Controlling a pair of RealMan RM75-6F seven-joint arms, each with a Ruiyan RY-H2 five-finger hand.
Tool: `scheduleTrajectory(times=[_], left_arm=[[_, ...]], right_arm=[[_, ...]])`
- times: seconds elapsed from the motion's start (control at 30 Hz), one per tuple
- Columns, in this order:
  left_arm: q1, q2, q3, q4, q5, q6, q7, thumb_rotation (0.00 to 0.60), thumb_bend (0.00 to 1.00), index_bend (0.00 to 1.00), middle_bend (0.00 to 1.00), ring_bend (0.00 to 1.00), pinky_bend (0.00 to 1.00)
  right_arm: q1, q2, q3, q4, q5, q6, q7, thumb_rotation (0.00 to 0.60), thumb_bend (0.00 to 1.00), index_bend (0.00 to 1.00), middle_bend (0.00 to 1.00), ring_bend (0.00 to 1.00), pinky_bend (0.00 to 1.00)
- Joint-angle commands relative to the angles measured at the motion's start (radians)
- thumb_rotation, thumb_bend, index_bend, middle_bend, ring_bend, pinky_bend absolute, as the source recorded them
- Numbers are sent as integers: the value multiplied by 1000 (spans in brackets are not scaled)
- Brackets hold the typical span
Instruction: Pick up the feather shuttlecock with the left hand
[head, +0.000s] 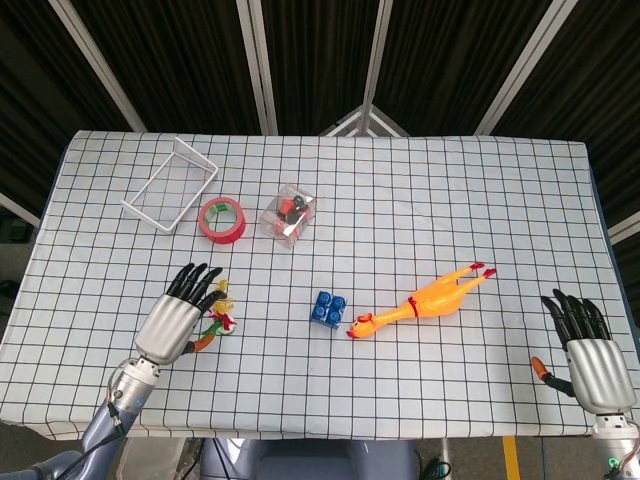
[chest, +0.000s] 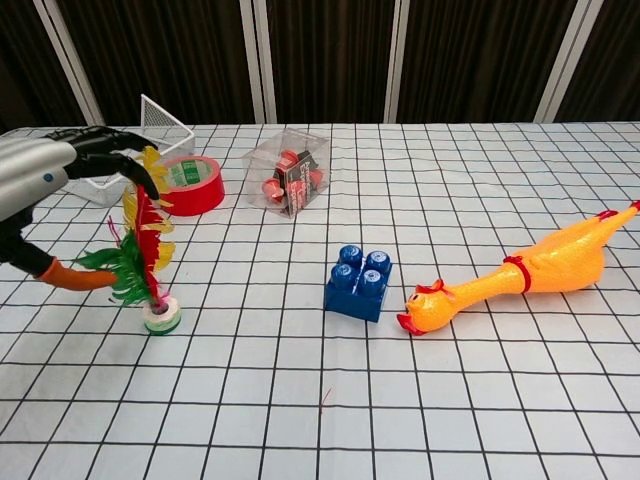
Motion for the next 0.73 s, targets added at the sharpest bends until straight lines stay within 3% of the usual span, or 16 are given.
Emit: scheduleTrajectory(times=[0.03, 0.33, 0.57, 0.73], left_arm=[[29, 38, 20, -24, 44, 56, -47, 600, 181, 155, 1, 0, 0], [127, 210, 82, -109, 108, 193, -135, 600, 105, 57, 0, 0, 0], [284, 367, 172, -35, 36, 298, -240, 600, 84, 0, 0, 0, 0], [333, 383, 179, 30, 35, 339, -301, 600, 69, 0, 0, 0, 0]], right_arm=[[0, 0, 0, 0, 0, 0, -2, 600, 339, 0, 0, 0, 0], [-2, -1, 0, 3, -1, 3, -14, 600, 339, 0, 0, 0, 0], [-3, -3, -1, 2, -7, 9, -26, 600, 339, 0, 0, 0, 0], [-1, -7, 0, 5, -12, 11, -33, 600, 339, 0, 0, 0, 0]])
